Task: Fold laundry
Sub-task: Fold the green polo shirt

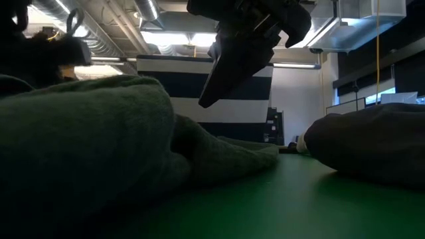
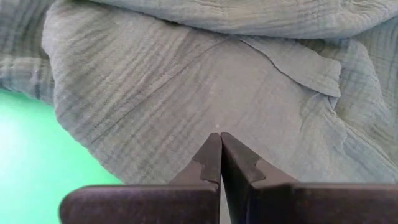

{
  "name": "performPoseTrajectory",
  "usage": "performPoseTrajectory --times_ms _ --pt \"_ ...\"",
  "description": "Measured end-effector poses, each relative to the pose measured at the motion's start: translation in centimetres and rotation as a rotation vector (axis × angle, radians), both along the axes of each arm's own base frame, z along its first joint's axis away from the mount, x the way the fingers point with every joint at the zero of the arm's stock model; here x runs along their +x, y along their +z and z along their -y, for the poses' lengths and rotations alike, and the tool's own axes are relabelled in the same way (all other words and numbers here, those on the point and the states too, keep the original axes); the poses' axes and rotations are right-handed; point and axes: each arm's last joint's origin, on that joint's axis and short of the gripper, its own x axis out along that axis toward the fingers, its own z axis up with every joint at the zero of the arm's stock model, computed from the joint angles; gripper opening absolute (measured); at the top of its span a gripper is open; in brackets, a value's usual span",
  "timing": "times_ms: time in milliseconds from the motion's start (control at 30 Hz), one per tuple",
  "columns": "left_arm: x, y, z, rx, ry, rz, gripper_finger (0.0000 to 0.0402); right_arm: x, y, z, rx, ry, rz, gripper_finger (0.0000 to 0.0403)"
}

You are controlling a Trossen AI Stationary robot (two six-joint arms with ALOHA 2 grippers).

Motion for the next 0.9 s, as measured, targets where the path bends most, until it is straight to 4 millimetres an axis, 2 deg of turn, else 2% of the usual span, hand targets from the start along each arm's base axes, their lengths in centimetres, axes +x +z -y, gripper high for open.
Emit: performPoseTrajectory --times_ms 267,467,733,900 --pt "2.0 -1.7 -0.2 -0.015 -0.012 0.01 0.0151 0.0 0.0 0.0 0.001 0.0 0.0 0.0005" --pt "2.9 -1.2 -0.1 -0.043 -0.045 0.076 0.0151 0.0 0.0 0.0 0.005 -0.006 -0.001 0.0005" --pt "3.0 -1.1 -0.1 -0.033 -0.066 0.069 0.0151 0.0 0.0 0.0 0.007 -0.009 -0.002 0.0005" --pt "3.9 0.2 0.5 -0.01 -0.1 0.059 0.0151 0.0 0.0 0.0 0.007 -0.009 -0.002 0.0005"
